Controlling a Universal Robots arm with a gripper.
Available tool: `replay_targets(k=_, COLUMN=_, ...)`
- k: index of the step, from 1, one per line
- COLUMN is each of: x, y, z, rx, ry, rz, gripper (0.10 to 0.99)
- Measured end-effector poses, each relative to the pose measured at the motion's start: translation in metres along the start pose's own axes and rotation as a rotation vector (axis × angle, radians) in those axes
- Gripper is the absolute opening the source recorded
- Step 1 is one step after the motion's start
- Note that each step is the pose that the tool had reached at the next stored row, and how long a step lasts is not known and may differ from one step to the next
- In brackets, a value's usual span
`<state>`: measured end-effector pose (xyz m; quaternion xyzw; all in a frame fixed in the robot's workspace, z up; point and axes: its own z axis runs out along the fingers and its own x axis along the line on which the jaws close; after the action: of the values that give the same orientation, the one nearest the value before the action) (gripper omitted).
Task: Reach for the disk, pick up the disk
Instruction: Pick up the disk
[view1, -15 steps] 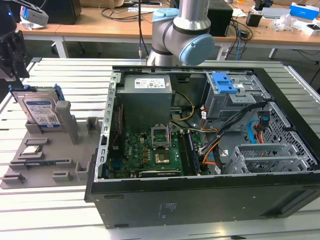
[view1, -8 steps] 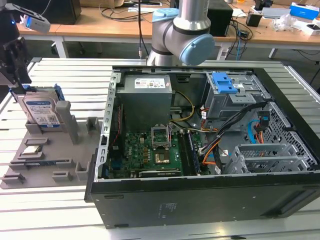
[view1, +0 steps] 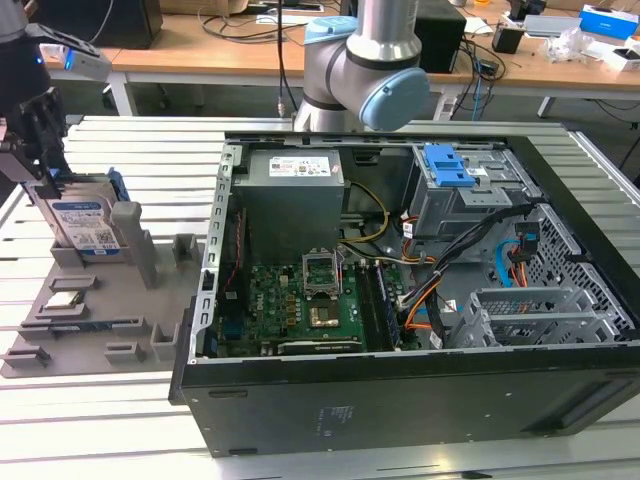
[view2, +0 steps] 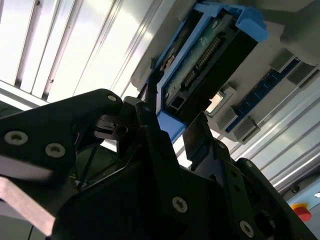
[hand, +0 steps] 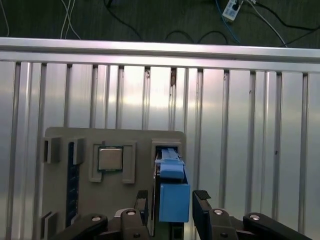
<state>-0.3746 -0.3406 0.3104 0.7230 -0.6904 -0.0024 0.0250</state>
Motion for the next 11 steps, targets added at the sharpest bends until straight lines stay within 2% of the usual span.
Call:
replay_targets(k=8, x=-0.0006, y=-0.0037, z=0.0228, rx=0.0, ry=0.0001, rz=0.0, gripper=0.482)
replay_targets(k=11, x=-0.0006, y=-0.0038, z=0.0235, rx=0.0, ry=0.0003, rz=0.0, gripper=0.482)
